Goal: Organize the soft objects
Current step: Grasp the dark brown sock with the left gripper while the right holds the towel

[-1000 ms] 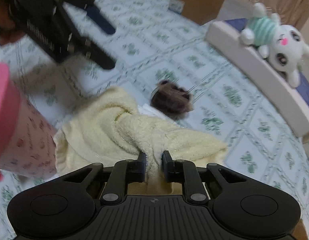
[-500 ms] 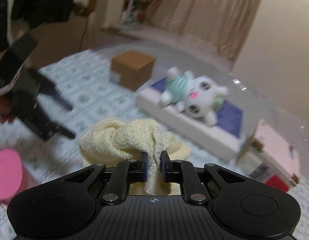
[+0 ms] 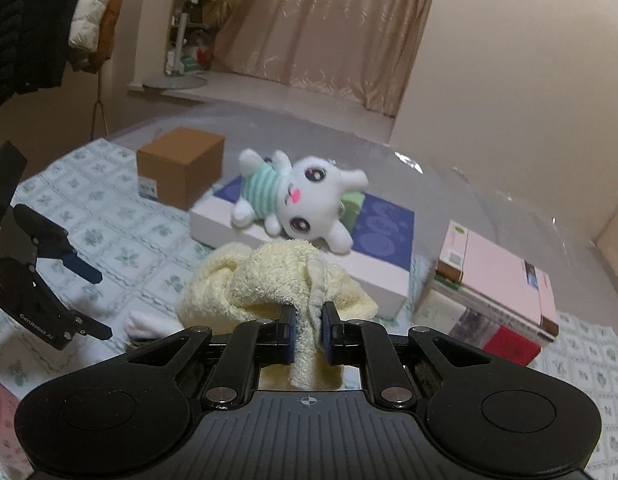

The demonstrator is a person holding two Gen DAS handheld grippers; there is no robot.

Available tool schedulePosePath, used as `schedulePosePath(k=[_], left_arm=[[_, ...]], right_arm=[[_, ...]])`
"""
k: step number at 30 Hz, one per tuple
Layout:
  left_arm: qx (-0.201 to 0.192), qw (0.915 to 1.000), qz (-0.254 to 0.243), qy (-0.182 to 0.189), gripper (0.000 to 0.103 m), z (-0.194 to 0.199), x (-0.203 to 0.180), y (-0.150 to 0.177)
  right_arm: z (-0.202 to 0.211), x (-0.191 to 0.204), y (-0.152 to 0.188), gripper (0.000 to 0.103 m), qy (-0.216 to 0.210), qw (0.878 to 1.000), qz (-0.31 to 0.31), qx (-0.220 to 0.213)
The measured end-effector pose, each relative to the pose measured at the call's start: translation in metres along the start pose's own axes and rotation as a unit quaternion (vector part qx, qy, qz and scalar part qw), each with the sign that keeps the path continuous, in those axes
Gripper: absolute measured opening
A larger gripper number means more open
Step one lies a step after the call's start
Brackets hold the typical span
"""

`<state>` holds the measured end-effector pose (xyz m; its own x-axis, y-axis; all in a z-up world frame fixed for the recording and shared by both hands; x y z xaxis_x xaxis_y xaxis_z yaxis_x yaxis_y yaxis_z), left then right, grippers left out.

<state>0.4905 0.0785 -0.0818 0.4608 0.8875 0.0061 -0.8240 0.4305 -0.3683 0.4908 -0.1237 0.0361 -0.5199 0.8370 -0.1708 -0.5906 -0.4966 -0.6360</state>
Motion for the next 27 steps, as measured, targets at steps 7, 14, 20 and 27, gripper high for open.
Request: schedulePosePath(k=[7,14,20,27], left_arm=[[0.009,0.9991,-0.042,-0.002,0.069,-0.025,-0.017,-0.018],[0.025,0.9974,-0.066,0.014,0.06,-0.044,-0.025,-0.026],[0.053,0.9948,-0.087,0.007,0.039,-0.059,-0.033,-0.026],[0.066,0.9947,-0.079,-0.003,0.022,-0.053,-0.029,-0.025]], right_arm=[[-0.025,-0.01,0.02,0.012,-0.001,1.0,-0.009,0.022],[-0.043,-0.015,0.031,0.013,-0.008,0.999,-0.015,0.032],[-0.051,-0.017,0.038,0.012,-0.014,0.999,-0.02,0.037],[-0.044,-0.015,0.039,0.012,-0.019,0.999,-0.023,0.035]])
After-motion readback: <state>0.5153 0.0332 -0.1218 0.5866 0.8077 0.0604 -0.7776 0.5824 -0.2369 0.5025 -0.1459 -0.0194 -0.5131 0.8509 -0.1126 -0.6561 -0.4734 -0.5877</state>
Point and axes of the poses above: each gripper's, at about its wrist camera, not at the fingertips, and z roughly against the way its jaws point, x to its left, y to its underside, the point moved 8 cm from there along -z, roughly the way its jaws point, and after that the axes turned 12 degrees about x, right-handed, at the moved point
